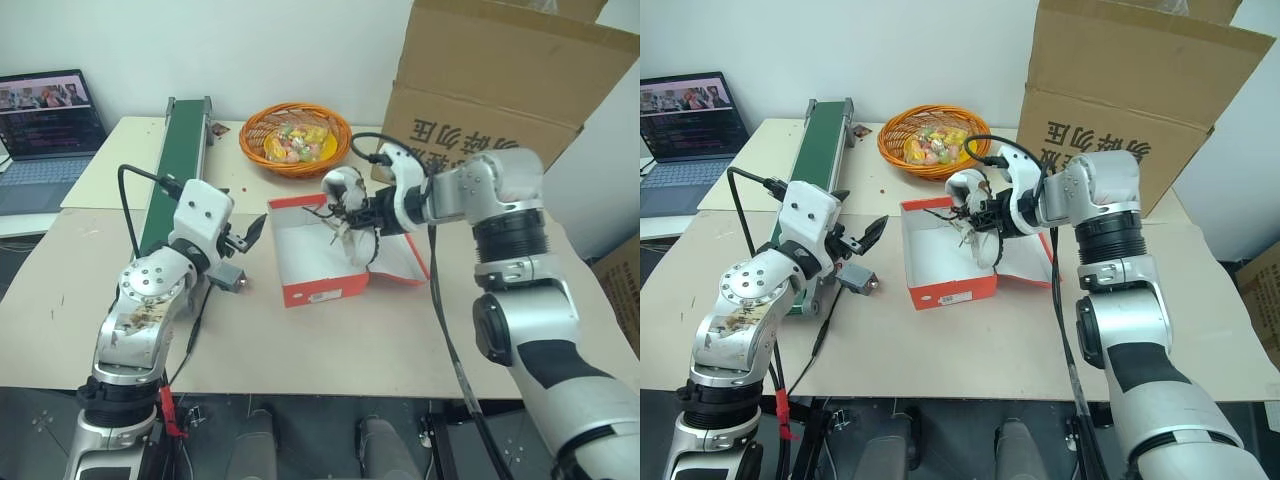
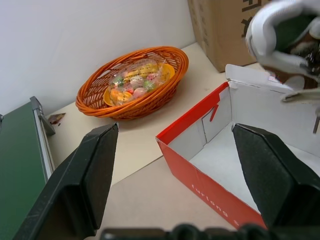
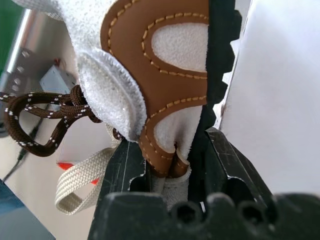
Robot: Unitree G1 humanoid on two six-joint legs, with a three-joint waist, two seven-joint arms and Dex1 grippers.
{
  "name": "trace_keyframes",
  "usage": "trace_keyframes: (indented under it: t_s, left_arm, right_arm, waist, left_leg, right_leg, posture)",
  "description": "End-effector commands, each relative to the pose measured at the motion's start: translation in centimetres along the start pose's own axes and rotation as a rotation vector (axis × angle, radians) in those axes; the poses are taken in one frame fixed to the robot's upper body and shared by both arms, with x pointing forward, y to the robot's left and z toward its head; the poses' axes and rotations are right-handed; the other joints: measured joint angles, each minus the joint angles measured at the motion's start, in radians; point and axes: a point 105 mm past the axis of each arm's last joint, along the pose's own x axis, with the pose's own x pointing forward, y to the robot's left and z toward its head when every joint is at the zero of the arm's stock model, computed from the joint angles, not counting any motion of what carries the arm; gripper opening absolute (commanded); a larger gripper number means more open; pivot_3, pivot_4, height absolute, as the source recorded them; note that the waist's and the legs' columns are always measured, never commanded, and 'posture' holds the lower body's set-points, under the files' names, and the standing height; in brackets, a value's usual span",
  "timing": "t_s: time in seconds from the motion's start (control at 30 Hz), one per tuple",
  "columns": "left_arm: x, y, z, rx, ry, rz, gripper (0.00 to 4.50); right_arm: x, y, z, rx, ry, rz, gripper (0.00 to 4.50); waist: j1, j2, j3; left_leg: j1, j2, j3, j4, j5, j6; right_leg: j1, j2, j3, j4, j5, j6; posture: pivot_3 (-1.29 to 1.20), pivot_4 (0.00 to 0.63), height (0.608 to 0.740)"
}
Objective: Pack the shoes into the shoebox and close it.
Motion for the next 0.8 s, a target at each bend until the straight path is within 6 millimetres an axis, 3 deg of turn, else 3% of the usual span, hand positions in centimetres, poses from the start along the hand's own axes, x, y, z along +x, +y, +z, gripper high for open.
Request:
trace_keyframes:
  t_s: [0.03,0.37,0.8]
  left_arm:
    - [-0.5,-0.1,1.6,0.026,-0.053,0.01,3.87]
    - [-0.6,-0.4,2.0,0.017,-0.061,0.0,3.87]
    - [-1.2,-0.5,2.6,0.008,-0.071,0.006,3.87]
  right_arm:
    - [-0.3,0.6,2.0,-0.062,-0.056,0.002,1.0]
    - [3.2,0.0,2.0,-0.106,-0.049,-0.034,1.0]
    - [6.2,-1.1,-0.8,-0.145,0.011,-0.046,1.0]
  waist:
    - [0.003,0.0,0.0]
    - [0.007,0.0,0.0]
    - [0.008,0.0,0.0]
  left_leg:
    - [0.0,0.0,0.0,0.0,0.0,0.0]
    - [0.0,0.0,0.0,0.0,-0.001,-0.002]
    - [0.0,0.0,0.0,0.0,-0.001,-0.002]
  right_leg:
    - [0.0,0.0,0.0,0.0,0.0,0.0]
    - [0.0,0.0,0.0,0.0,0.0,0.0]
    - [0.0,0.0,0.0,0.0,0.0,0.0]
  posture:
    - [0.0,0.15,0.721]
    - [0.0,0.15,0.721]
    - [0.0,0.15,0.721]
